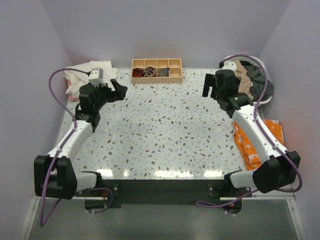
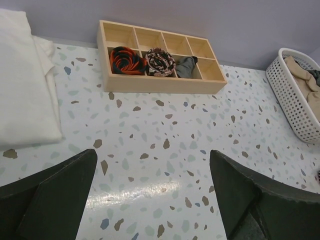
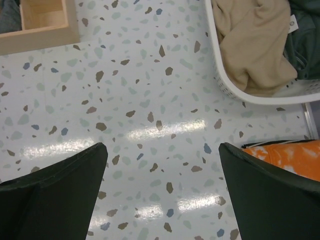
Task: Fold and stack the t-shirts
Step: Grab crumpled tshirt from bin with the right arm
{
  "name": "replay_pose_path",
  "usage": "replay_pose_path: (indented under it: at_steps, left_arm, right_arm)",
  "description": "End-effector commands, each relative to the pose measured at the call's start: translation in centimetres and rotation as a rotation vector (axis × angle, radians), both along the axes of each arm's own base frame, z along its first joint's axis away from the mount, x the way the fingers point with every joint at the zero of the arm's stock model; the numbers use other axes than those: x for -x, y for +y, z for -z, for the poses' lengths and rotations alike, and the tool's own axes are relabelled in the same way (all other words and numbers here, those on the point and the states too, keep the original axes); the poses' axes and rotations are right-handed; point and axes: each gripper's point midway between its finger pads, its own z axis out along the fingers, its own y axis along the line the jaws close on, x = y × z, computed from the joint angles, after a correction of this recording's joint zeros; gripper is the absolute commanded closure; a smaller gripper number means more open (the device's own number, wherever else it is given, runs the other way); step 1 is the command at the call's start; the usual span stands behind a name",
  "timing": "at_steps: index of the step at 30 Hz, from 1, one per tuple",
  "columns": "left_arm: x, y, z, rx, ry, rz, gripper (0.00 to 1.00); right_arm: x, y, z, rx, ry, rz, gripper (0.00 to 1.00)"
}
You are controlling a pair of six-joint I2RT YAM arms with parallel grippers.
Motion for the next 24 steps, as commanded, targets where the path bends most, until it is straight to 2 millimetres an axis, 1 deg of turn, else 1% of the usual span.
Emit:
replay_pose_path:
  at_steps: [1,2,3,4,5,6,7,8,9,10,11,12,13,14,15,16,17,18,19,20,21,22,23,24]
  left_arm:
    - [-0.4,0.5,-1.2,0.007,0.005,-0.044,0.0]
    - [-0.8,0.7,-1.0,0.003,0.009,-0.055,0.0]
    - [-1.2,0.7,-1.7,0.003,-0.005,-0.056,0.0]
    - [-1.6,0.5,-1.7,0.004,-0.005,-0.052,0.0]
    - [-2.3,0.3,-0.8,0.003,0.022,-0.043,0.0]
    - [-2.9,-0.2,-1.8,0.008,0.012,-0.014,0.0]
    - [-3.7,-0.6,-0.7,0.0,0.045,0.009,0.0]
    - [-3.9,-1.3,-0.2,0.001,0.067,0.05,0.0]
    - [-4.5,-1.6,-0.8,-0.001,0.059,0.064,0.0]
    - [-4.9,-1.8,-0.5,-0.001,0.071,0.075,0.0]
    - [-5.3,-2.1,0.5,0.001,0.097,0.091,0.0]
    - [-5.5,-2.3,0.7,0.005,0.099,0.1,0.0]
    - [-5.8,-2.5,1.1,0.009,0.104,0.11,0.0]
    - [-6.0,-2.8,0.9,0.016,0.083,0.127,0.0]
    - [-6.1,-2.9,0.9,0.02,0.076,0.136,0.0]
    - [-6.6,-3.1,1.3,0.022,0.074,0.14,0.0]
    - [-6.9,-3.2,1.2,0.026,0.069,0.143,0.0]
    - [-7.2,-3.3,1.3,0.027,0.07,0.147,0.0]
    - [-7.6,-3.4,2.3,0.025,0.086,0.153,0.0]
    - [-8.0,-3.6,2.2,0.023,0.082,0.17,0.0]
    - [-8.2,-3.8,2.6,0.02,0.091,0.176,0.0]
    - [-8.5,-3.8,3.9,0.017,0.121,0.178,0.0]
    - [-8.6,-3.9,4.2,0.012,0.121,0.185,0.0]
    - [-8.8,-3.9,4.5,0.01,0.124,0.183,0.0]
  right_arm:
    - [0.5,-2.9,0.9,0.137,0.073,0.101,0.01]
    - [0.3,-3.7,1.5,0.157,0.097,0.128,0.01]
    - [-0.3,-4.1,1.3,0.18,0.094,0.142,0.01]
    - [-0.4,-5.7,0.8,0.234,0.075,0.238,0.01]
    - [-1.4,-6.9,1.4,0.254,0.076,0.308,0.01]
    - [-2.4,-7.4,0.5,0.23,0.041,0.35,0.01]
    - [-3.4,-7.7,0.7,0.209,0.036,0.363,0.01]
    - [-4.6,-9.3,1.6,0.196,0.051,0.404,0.01]
    - [-6.0,-10.1,0.8,0.142,0.01,0.458,0.01]
    - [-7.0,-10.6,1.3,0.106,0.01,0.466,0.01]
    - [-7.8,-12.7,1.5,0.078,0.002,0.513,0.01]
    - [-9.7,-13.5,2.9,0.04,0.007,0.544,0.05]
    - [-10.8,-14.1,3.4,0.019,0.008,0.549,0.08]
    - [-11.4,-15.7,4.5,-0.001,0.037,0.57,0.09]
    - [-13.2,-16.4,5.4,-0.02,0.038,0.589,0.09]
    - [-13.8,-17.6,6.3,-0.027,0.055,0.602,0.12]
    - [-14.2,-17.8,7.2,-0.042,0.085,0.599,0.13]
    - [-15.6,-18.2,8.1,-0.048,0.092,0.604,0.13]
    - [-16.2,-19.0,8.7,-0.063,0.092,0.606,0.14]
    - [-17.1,-19.0,8.7,-0.093,0.081,0.585,0.16]
    - [-17.6,-19.2,10.4,-0.101,0.103,0.582,0.16]
    - [-17.9,-19.8,10.8,-0.112,0.103,0.586,0.16]
    - [-18.6,-19.8,10.9,-0.127,0.094,0.568,0.19]
    - [-18.9,-20.1,11.9,-0.126,0.106,0.573,0.19]
